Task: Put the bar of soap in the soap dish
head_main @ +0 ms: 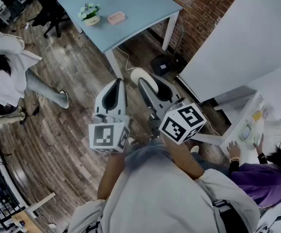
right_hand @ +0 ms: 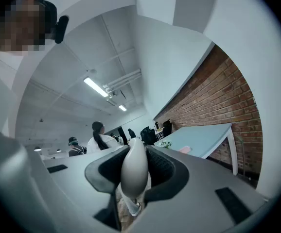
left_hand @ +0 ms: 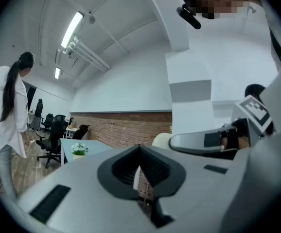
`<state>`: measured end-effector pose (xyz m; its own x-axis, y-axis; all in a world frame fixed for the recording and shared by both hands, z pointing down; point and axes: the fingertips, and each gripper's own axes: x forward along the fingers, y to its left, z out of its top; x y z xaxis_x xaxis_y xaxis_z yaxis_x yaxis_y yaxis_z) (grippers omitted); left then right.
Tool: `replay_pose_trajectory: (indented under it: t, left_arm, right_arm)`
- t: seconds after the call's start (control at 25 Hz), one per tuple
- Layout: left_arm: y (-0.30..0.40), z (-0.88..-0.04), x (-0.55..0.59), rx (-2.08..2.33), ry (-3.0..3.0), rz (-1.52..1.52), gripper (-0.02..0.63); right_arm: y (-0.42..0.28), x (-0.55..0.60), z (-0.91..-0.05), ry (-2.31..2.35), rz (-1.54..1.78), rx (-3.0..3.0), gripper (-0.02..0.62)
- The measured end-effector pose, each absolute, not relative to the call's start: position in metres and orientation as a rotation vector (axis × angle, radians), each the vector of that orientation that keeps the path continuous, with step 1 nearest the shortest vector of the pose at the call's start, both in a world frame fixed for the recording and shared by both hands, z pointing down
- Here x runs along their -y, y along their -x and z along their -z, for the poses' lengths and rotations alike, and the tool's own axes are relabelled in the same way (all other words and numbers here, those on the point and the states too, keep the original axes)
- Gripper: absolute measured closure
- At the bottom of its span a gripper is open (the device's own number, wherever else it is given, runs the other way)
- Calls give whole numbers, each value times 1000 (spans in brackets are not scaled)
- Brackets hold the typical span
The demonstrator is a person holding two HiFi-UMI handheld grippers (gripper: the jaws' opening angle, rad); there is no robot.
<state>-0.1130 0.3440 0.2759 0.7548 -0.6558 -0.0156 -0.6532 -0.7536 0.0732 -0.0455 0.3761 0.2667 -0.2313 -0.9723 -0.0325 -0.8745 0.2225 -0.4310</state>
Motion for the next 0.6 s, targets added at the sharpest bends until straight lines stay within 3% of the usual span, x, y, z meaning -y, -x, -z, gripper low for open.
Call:
replay_pose_trajectory:
  t: [0.6]
  left_arm:
    - [104, -287, -357, 1055, -2873, 19, 603]
  right_arm:
    - [29, -390, -273, 1751, 493, -2193, 480]
